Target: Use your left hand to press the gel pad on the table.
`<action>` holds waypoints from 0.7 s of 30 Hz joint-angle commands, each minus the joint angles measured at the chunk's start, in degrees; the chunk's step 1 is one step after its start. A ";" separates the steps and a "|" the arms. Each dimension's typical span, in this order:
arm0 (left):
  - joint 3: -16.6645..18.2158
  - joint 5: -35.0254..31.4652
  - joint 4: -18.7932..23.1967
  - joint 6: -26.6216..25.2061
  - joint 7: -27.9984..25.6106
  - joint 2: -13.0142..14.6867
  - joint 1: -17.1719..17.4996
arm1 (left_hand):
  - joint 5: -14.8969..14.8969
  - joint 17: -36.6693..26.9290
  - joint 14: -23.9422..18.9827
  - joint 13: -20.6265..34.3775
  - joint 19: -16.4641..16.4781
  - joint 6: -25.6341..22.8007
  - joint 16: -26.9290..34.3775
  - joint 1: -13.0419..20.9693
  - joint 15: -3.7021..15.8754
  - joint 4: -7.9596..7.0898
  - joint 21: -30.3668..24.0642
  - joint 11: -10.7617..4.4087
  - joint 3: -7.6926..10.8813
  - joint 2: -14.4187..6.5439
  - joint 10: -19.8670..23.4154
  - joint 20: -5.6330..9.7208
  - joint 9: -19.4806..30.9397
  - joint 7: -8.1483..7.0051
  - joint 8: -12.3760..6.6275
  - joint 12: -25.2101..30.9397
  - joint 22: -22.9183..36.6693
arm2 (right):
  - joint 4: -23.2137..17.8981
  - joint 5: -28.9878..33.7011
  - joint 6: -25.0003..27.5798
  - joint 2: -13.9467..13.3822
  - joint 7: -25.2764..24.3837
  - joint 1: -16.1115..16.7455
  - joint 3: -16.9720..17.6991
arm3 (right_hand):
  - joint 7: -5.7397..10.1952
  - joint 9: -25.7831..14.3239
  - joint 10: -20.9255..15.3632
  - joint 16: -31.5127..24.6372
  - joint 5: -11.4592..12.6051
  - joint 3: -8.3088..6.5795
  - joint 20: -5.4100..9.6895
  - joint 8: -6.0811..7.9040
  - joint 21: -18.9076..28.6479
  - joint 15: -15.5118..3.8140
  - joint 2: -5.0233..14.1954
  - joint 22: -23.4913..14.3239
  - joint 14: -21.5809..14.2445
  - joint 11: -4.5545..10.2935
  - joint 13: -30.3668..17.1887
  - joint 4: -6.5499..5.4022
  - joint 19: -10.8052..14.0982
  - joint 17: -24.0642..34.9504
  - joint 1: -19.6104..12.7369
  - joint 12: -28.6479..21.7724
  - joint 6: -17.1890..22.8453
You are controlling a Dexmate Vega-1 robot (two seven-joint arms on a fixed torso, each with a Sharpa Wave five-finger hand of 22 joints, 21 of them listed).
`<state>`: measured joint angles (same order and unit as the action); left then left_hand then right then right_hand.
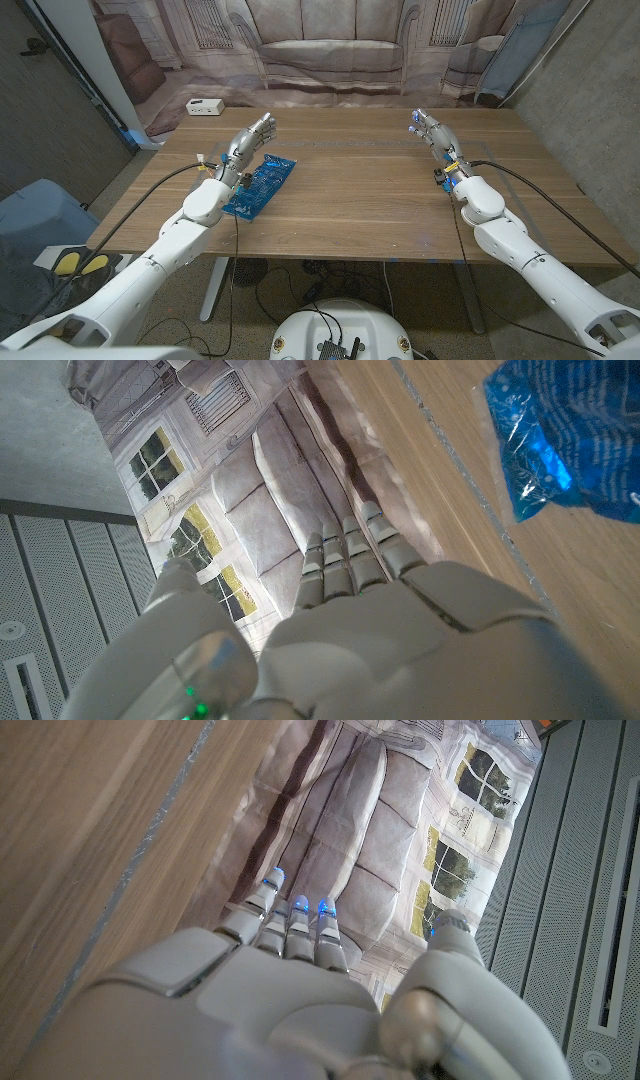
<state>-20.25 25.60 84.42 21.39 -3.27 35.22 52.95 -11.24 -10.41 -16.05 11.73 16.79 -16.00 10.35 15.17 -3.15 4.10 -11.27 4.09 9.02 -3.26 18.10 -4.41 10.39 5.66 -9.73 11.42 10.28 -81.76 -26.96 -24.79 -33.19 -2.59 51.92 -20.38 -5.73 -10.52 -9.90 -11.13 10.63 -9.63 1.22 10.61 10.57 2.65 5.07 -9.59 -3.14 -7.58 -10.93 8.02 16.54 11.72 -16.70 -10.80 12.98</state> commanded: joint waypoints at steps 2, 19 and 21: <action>-0.97 5.49 -2.74 -0.83 5.62 -1.10 -1.62 | 0.05 -0.07 0.68 0.05 -0.27 0.90 -0.02 -0.72 0.00 -0.10 -0.18 0.05 -0.19 0.12 -0.62 0.32 0.03 0.02 -0.30 -0.10 0.13 | -0.12 0.78 2.01 -0.07 -0.39 -0.83 -0.89 | -0.38 -0.16 0.09 0.16 -0.10 0.04 -0.06 0.11 -0.17 0.22 -0.42 -0.17 0.87 -0.44 -0.03 -0.16 -0.66 0.03 -0.17 0.00 0.07; -0.85 2.06 -3.17 4.39 0.71 -3.37 0.09 | 0.04 -0.06 0.61 0.01 -1.69 0.09 0.32 -1.18 0.34 -0.22 0.19 -1.18 -0.52 0.26 -0.54 0.61 0.00 -0.78 -1.01 0.29 0.13 | 3.38 -2.27 -0.43 0.42 4.08 -0.88 -1.15 | 0.39 -0.18 1.34 -0.06 -0.11 0.48 -0.25 -0.18 0.19 0.05 -0.75 -0.17 1.71 0.53 -0.02 -0.49 -1.29 0.09 0.33 -0.06 -2.03; -0.71 1.38 -2.54 4.38 -0.12 -3.12 0.48 | 0.04 -0.05 0.53 0.01 -1.73 -0.16 0.36 -1.18 0.40 -0.21 0.18 -1.32 -0.53 0.25 -0.46 0.62 0.00 -0.75 -1.11 0.34 0.12 | 4.07 -2.86 -0.64 0.92 4.28 -0.91 -1.13 | 0.41 -0.19 1.40 -0.11 -0.11 0.50 -0.28 -0.17 0.25 0.00 -0.77 -0.17 1.61 0.64 -0.02 -0.50 -1.16 0.08 0.34 -0.06 -2.09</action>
<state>-21.35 29.37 81.21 22.91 -0.06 32.79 51.93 -11.24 -10.41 -15.34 11.73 15.15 -15.55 10.35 14.25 -3.05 3.86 -11.27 2.88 8.78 -2.95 17.26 -3.78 10.39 4.88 -10.42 11.42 10.27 -80.82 -27.09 -23.75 -33.67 -0.79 51.10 -21.42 -5.73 -10.52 -8.38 -10.80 10.63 -9.14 0.71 10.37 10.57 3.06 4.75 -9.60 -1.30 -7.46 -10.93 7.53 15.02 11.73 -16.37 -10.58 10.71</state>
